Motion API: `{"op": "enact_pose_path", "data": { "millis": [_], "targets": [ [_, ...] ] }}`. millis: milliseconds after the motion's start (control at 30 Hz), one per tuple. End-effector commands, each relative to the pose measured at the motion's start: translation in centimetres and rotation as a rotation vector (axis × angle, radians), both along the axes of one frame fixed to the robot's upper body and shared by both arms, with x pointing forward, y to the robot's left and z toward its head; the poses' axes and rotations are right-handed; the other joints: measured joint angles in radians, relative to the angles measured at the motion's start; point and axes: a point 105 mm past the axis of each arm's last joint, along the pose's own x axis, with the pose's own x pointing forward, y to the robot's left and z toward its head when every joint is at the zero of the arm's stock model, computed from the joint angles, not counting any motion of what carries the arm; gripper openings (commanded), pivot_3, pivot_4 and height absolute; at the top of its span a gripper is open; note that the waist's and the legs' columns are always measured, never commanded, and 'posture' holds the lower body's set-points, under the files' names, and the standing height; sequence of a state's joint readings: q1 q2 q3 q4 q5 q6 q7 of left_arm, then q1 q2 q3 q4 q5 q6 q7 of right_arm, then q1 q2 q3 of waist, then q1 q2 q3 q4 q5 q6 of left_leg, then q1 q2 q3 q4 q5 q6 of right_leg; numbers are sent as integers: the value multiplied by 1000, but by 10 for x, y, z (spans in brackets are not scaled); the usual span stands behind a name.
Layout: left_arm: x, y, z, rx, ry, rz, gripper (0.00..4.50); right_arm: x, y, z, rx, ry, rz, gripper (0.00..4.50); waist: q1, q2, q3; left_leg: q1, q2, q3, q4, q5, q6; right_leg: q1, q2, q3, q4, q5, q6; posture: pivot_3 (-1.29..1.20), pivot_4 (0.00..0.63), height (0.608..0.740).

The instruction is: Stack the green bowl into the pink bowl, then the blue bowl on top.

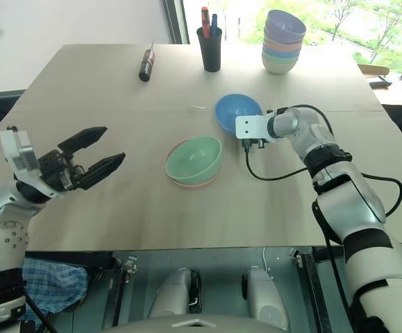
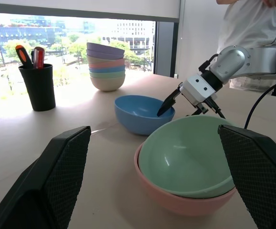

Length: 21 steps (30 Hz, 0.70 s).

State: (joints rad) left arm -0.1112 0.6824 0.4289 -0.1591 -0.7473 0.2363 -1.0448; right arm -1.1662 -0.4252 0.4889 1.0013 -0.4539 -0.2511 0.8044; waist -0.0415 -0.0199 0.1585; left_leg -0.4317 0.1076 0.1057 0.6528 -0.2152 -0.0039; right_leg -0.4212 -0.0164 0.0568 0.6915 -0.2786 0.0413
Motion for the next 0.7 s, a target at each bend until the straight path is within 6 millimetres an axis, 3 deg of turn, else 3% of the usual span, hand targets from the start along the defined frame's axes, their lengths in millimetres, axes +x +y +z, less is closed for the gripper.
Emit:
{"op": "enact_pose_path", "data": {
  "millis": [33,67,333,467,567,700],
  "targets": [
    [-5,1,12,12,-59,5,4500,3,5,22,18,-64,24,232,0,0,0,0,0,0,0,0,0,0,0,0,0,0,0,0,150,740],
    [-5,1,11,13,-58,5,4500,3,4,22,17,-63,24,35,0,0,0,0,0,0,0,0,0,0,0,0,0,0,0,0,150,740],
    [-5,-1,9,18,-59,-2,4500,-3,9,35,10,-87,87,35,0,0,0,0,0,0,0,0,0,0,0,0,0,0,0,0,150,740],
    [-2,-1,11,27,-63,-12,4500,-31,23,64,0,-106,243,35,2,1,1,-1,0,0,0,0,0,-1,0,0,0,0,0,0,150,740],
    [0,-1,12,44,-62,-34,4500,-63,37,91,54,-74,327,35,4,1,1,-1,0,0,-1,0,0,-1,0,0,0,0,0,0,150,740],
    [6,-1,13,65,-70,-57,4500,-98,48,107,75,-43,382,35,4,1,1,0,0,0,0,0,0,-1,0,0,1,0,0,0,150,740]
  ]
}}
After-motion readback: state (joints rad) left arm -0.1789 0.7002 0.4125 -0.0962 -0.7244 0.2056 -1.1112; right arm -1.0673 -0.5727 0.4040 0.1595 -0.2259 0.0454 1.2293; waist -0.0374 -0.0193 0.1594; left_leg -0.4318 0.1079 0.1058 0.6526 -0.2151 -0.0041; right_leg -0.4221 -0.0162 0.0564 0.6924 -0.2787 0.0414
